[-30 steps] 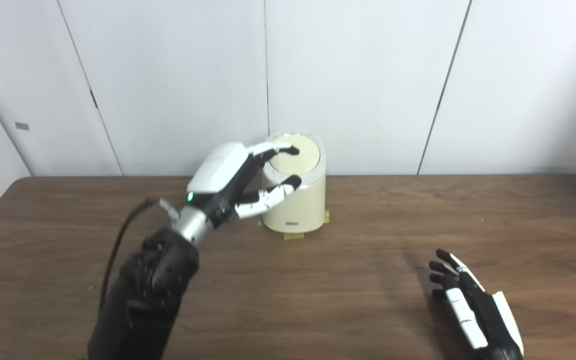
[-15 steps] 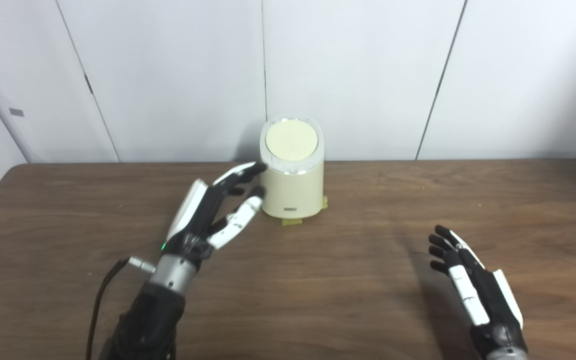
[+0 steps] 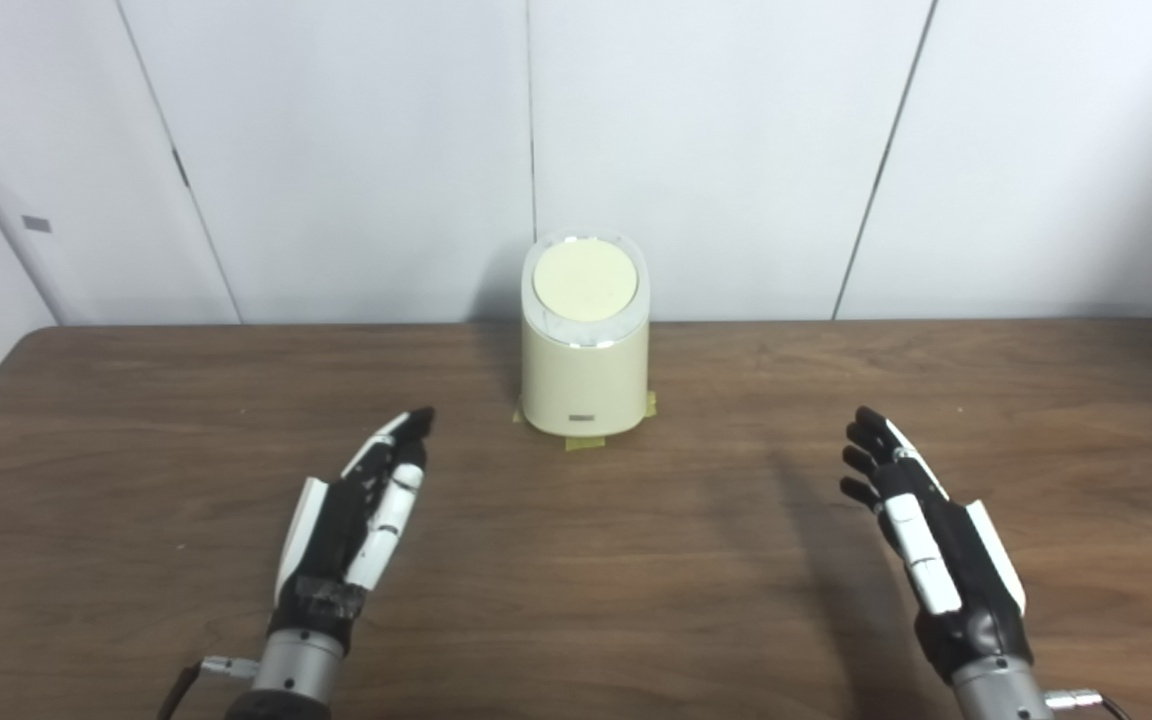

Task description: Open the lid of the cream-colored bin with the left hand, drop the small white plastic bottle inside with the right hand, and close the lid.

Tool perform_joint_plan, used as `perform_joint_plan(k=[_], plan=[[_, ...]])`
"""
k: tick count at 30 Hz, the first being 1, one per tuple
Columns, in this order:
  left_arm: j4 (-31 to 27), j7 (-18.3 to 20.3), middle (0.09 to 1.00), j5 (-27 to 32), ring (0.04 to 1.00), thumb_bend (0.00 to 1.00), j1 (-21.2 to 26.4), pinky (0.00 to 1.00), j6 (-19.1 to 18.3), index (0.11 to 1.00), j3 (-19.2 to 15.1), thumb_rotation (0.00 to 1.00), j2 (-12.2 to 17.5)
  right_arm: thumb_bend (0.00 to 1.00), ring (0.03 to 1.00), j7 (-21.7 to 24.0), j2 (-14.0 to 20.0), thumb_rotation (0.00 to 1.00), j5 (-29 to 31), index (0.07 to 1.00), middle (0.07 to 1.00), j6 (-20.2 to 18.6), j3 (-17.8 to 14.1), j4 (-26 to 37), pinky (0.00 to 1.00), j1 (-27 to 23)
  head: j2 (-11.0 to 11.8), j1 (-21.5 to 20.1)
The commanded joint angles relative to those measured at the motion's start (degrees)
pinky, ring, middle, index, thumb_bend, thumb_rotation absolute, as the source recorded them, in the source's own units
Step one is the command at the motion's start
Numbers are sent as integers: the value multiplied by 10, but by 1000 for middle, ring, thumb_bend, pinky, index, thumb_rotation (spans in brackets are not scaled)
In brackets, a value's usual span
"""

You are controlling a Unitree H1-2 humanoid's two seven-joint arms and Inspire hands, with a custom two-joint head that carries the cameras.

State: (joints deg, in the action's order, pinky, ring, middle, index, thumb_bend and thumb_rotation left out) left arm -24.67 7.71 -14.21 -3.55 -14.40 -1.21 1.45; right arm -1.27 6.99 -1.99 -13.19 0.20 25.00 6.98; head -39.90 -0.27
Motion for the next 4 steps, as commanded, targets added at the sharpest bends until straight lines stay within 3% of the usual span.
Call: perform_joint_plan(k=[1,4], plan=[[-4,-13,902,10,903,402,-18,888,28,909,-2,876,5,550,920,0,-10,920,0,937,936,13,-3,10,886,-18,-1,0],[-5,-16,906,28,906,421,-27,897,29,913,-11,838,10,547,923,-3,-10,932,-4,935,940,11,-4,6,888,-19,-3,1]])
